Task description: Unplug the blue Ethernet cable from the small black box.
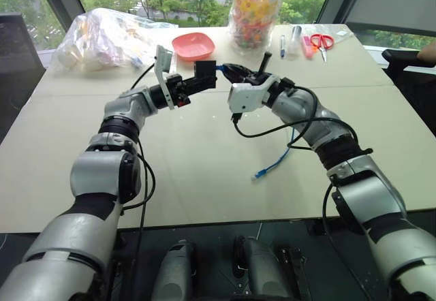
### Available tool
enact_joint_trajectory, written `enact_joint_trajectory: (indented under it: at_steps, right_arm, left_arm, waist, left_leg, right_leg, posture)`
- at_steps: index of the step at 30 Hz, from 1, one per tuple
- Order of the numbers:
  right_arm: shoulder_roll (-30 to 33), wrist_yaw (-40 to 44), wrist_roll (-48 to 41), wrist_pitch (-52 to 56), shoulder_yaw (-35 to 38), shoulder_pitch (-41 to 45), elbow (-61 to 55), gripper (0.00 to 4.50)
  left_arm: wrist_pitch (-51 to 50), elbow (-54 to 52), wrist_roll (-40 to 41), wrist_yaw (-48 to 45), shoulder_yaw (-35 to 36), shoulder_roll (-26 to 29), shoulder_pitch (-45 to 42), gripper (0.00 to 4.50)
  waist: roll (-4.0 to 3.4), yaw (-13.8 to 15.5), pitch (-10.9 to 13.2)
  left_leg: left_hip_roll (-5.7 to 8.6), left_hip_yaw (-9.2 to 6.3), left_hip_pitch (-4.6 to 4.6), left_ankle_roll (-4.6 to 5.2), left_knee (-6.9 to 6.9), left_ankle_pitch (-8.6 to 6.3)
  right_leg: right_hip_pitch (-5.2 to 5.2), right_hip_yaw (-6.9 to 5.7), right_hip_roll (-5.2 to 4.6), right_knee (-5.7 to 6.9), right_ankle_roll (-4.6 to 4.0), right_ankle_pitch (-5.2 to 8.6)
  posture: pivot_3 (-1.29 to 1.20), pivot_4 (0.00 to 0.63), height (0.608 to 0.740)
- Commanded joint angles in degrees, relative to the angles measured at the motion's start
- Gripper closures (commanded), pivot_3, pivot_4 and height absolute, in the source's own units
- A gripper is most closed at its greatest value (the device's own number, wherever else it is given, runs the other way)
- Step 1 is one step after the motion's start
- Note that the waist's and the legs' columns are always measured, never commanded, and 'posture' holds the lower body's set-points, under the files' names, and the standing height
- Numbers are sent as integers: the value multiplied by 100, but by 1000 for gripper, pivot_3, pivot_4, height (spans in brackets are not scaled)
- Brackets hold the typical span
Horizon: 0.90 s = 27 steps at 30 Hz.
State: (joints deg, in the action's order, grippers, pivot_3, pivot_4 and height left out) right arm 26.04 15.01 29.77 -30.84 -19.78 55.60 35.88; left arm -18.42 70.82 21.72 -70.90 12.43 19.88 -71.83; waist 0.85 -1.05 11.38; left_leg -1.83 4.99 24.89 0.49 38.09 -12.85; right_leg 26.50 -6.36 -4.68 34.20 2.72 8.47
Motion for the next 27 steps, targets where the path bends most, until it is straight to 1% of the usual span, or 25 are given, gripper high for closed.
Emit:
enact_joint_trajectory:
  at_steps: [1, 2, 3, 4, 7, 9, 11, 14, 18, 27]
  right_arm:
    - [67, 436, -589, 568, 411, -282, -480, 1716]
    - [-79, 759, -1188, 1000, 649, -541, -755, 1186]
    - [-328, 1121, -2116, 1797, 971, -961, -1351, 721]
    - [-640, 1326, -3113, 2744, 1330, -1305, -2006, 721]
    - [-1198, 1630, -5151, 4940, 1919, -1787, -3447, 721]
    - [-1531, 1467, -6283, 6007, 2281, -1874, -3985, 721]
    - [-1885, 1049, -7064, 6678, 2643, -1875, -4184, 721]
    - [-2227, 649, -7649, 7171, 2894, -1906, -4337, 721]
    - [-2541, 343, -8278, 7385, 3174, -1832, -4406, 721]
    - [-2656, 69, -8685, 7384, 3250, -1761, -4372, 721]
  left_arm:
    - [-157, -140, 136, -113, 242, 102, -48, 3960]
    - [-270, -152, 183, -176, 296, 118, -35, 3960]
    - [-488, -194, 267, -317, 357, 144, -10, 3960]
    - [-681, -261, 316, -506, 382, 163, 28, 3960]
    - [-1150, -551, 421, -976, 345, 158, 137, 3960]
    - [-1514, -803, 557, -1176, 350, 116, 194, 3960]
    - [-1792, -1047, 687, -1243, 391, 57, 260, 3960]
    - [-2142, -1400, 882, -1245, 428, -33, 369, 3960]
    - [-2393, -1921, 971, -1249, 271, -142, 622, 3960]
    - [-2658, -2347, 1128, -1134, 245, -197, 834, 3960]
  waist:
    - [0, 7, 0]
    - [0, 13, 0]
    - [2, 23, -1]
    - [3, 18, -2]
    - [1, 0, -1]
    - [0, 2, 0]
    - [0, 15, -1]
    - [-1, 27, -2]
    - [-1, 31, -2]
    - [-1, 27, -2]
  left_leg:
    - [0, -1, 0, 0, 0, 0]
    - [0, -1, 0, 0, 1, 0]
    - [0, -3, 0, 0, 2, 0]
    - [-2, -7, 0, 0, 3, 0]
    - [-7, -27, 0, 1, 2, -1]
    - [-10, -27, 0, 1, 7, 0]
    - [-19, -33, -1, 1, 13, 0]
    - [-25, -39, -12, 0, 12, -1]
    - [-22, -36, -9, 0, 10, -1]
    - [-17, -36, 0, 1, 9, -2]
  right_leg:
    - [0, -1, 0, 0, 0, 0]
    - [0, -1, 0, 1, 0, 0]
    - [-2, -1, 0, 1, 0, 0]
    - [-5, -3, 0, -1, 0, 0]
    - [-4, -3, 1, 5, -13, -8]
    - [-1, -2, 0, 11, -16, -10]
    - [-2, -3, 0, 13, -8, -5]
    - [-12, -5, 0, 11, -10, -5]
    - [-9, -4, -4, 8, -11, -5]
    - [-3, -4, -2, 6, -8, -5]
  posture:
    - [0, 150, 740]
    - [0, 150, 740]
    - [0, 150, 740]
    - [0, 150, 740]
    - [0, 150, 740]
    - [0, 150, 740]
    - [0, 150, 740]
    - [0, 150, 740]
    - [0, 150, 740]
    - [0, 150, 740]
